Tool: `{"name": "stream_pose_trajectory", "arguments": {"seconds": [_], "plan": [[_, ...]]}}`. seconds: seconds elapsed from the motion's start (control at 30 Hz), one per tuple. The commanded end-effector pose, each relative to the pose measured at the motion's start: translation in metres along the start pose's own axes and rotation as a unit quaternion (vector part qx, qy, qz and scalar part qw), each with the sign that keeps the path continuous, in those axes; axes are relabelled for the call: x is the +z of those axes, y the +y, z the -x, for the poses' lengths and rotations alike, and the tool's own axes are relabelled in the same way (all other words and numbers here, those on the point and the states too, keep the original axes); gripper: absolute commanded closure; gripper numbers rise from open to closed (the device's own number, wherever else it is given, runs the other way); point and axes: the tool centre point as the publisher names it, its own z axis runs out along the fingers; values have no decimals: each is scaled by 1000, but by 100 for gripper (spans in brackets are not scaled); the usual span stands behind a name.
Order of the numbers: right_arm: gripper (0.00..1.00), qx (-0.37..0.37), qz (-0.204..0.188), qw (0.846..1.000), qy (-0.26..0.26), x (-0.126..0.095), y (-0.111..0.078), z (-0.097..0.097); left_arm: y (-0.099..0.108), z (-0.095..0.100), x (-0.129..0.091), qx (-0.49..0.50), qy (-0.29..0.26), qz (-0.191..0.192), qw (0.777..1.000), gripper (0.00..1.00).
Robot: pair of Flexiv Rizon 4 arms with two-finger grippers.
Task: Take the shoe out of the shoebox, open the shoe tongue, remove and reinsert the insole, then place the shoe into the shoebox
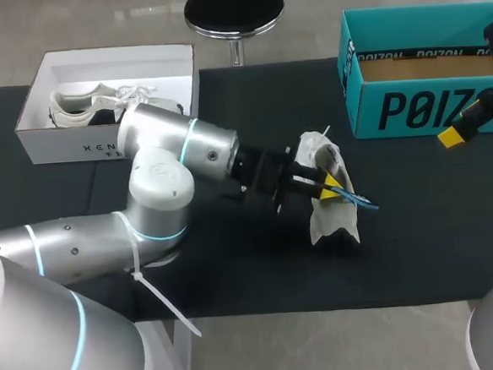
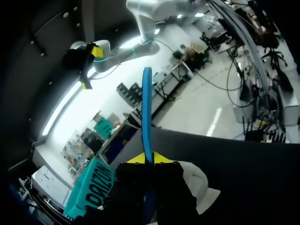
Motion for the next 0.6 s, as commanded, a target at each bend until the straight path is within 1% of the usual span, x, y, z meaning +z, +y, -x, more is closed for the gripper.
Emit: {"name": "stream_pose_trajectory", "arguments": {"seconds": [0.03,0.33,0.6], "plan": [[0,0,-2,1000,0,1,2,1,-4,-1,5,-4,-8,-6,1000,100],[0,0,-2,1000,0,1,2,1,-28,4,11,-15,-30,-45,998,100],[0,0,-2,1000,0,1,2,1,-39,8,11,-26,-47,-56,997,100]]}}
